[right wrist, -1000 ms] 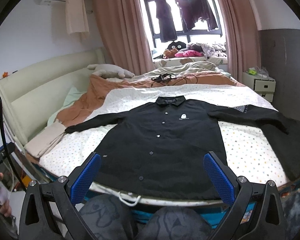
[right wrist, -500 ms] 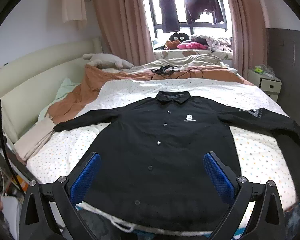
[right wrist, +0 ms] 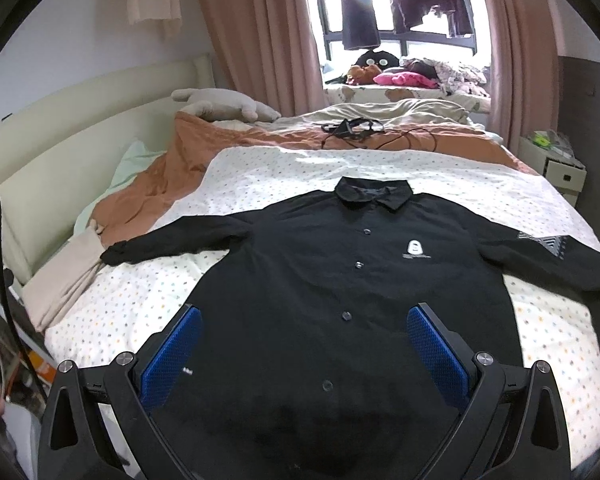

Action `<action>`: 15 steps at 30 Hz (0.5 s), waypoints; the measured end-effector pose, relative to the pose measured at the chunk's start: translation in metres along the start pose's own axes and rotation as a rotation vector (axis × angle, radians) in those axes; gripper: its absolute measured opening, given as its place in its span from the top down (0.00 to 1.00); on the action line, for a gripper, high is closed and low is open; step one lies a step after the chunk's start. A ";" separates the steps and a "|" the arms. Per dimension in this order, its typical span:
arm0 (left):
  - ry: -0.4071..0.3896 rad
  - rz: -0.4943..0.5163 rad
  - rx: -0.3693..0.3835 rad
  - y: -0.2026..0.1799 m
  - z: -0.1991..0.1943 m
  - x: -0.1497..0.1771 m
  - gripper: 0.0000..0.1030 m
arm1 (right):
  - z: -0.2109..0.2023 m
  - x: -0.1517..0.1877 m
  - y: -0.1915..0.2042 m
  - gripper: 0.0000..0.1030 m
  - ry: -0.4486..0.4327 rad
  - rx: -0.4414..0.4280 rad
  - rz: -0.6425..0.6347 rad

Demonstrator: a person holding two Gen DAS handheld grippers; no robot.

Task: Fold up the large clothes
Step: 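Grasp the black shirt's sleeve cuff with the left gripper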

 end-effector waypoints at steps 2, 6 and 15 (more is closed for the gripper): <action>0.005 -0.004 -0.012 0.005 0.010 -0.005 0.00 | 0.010 -0.004 0.002 0.00 0.004 -0.003 -0.004; 0.016 -0.014 -0.030 0.016 0.033 -0.014 0.00 | 0.033 -0.010 0.007 0.00 0.024 -0.003 -0.011; 0.072 -0.067 -0.071 0.050 0.102 -0.025 0.00 | 0.093 -0.018 0.013 0.01 0.071 -0.048 0.010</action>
Point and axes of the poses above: each gripper's, at about its wrist camera, not at the fingertips, and z roughly the way its jaws point, y to its left, x to its underside, the point moved 1 cm from there along z, roughly the way its jaws point, and after that the axes turned 1 degree about -y, right-handed, at the moved point
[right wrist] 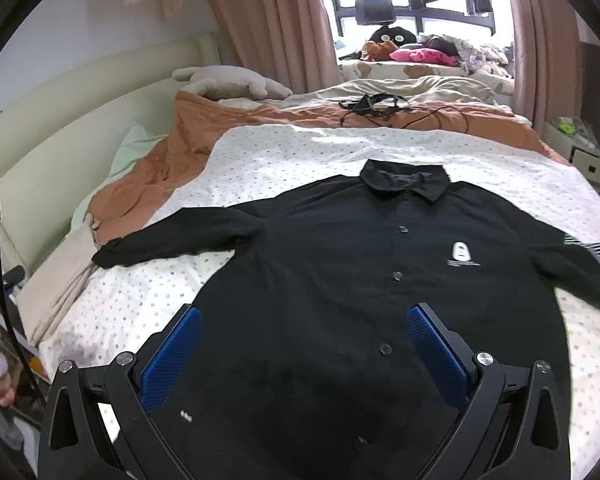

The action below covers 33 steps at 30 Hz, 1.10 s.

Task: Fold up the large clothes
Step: 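Grasp the black shirt's sleeve cuff with the left gripper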

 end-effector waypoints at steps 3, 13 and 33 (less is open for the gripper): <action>0.009 -0.013 -0.007 0.010 0.023 -0.005 0.01 | 0.021 0.000 0.001 0.05 0.028 0.003 0.002; 0.111 -0.171 0.009 0.062 0.112 -0.025 0.26 | 0.084 0.007 -0.001 0.31 0.134 -0.017 0.054; 0.385 -0.412 0.040 0.084 0.259 -0.027 0.50 | 0.134 0.005 0.002 0.62 0.190 -0.073 0.090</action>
Point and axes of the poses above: each gripper's, at about its wrist camera, not at the fingertips, and z roughly the way its jaws point, y to its left, x to its underside, the point moved 1 cm from there along z, roughly the way its jaws point, and after that the axes turned 1 degree about -y, right-handed, at the moved point
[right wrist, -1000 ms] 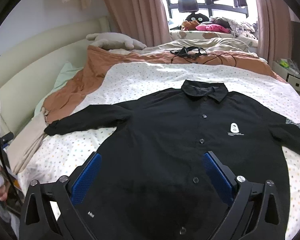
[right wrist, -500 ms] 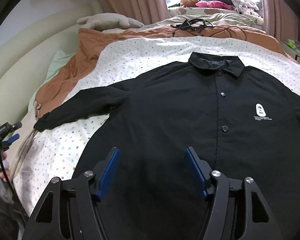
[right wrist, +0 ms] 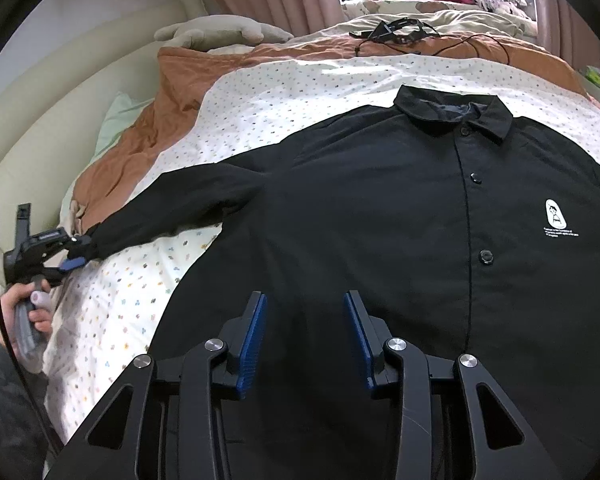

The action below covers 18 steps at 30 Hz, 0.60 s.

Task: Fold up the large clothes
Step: 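Grasp the black shirt's sleeve cuff with the left gripper, then lift the sleeve and fold it across the shirt body with the left gripper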

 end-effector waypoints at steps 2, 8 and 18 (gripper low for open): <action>0.026 -0.021 -0.012 0.002 0.009 0.000 0.50 | 0.003 -0.002 0.000 0.65 0.002 -0.007 0.006; 0.037 -0.048 -0.047 0.006 0.009 0.003 0.50 | 0.025 -0.014 0.004 0.71 0.029 -0.037 0.031; 0.005 -0.088 -0.056 0.006 0.009 -0.014 0.91 | 0.060 -0.044 0.013 0.85 0.036 -0.070 0.070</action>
Point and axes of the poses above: each gripper's, at about its wrist camera, not at the fingertips, and z roughly the way its jaws point, y to its left, x to its underside, the point moved 1 cm from there along z, roughly the way its jaws point, and after that the axes turned 1 degree about -y, right-handed, at the moved point
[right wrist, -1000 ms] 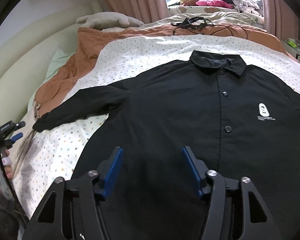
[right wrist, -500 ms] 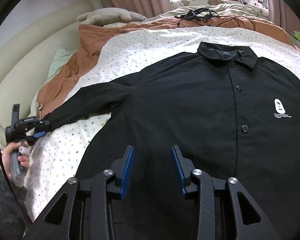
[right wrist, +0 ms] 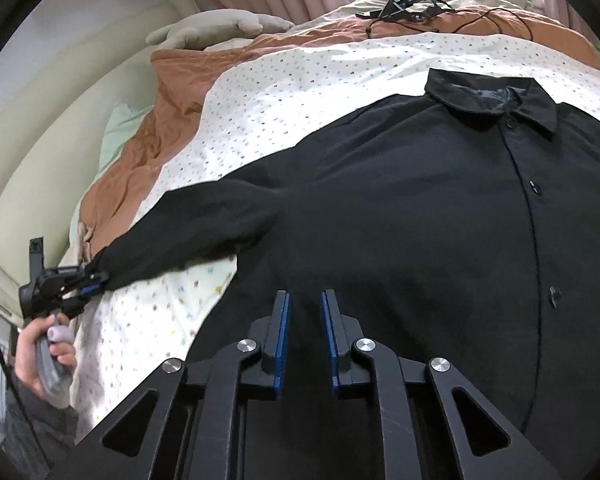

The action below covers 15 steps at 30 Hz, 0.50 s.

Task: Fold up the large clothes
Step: 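Lift the sleeve and fold it across the shirt body with the left gripper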

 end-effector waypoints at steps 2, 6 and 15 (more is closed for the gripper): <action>-0.023 0.012 0.024 -0.008 -0.010 -0.006 0.94 | 0.008 -0.008 -0.001 0.86 0.000 -0.001 0.007; -0.094 0.094 0.078 -0.034 -0.046 -0.020 0.95 | 0.035 -0.023 0.000 0.88 0.021 -0.033 0.041; -0.161 0.223 0.227 -0.095 -0.123 -0.035 0.95 | 0.101 -0.032 0.019 0.90 0.119 -0.049 0.061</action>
Point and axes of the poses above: each gripper's, at about its wrist camera, not at the fingertips, and z roughly the way its jaws point, y to its left, x to its underside, the point moved 1 cm from there along z, roughly the way its jaws point, and after that the axes turned 1 degree about -y, right-handed, at the moved point
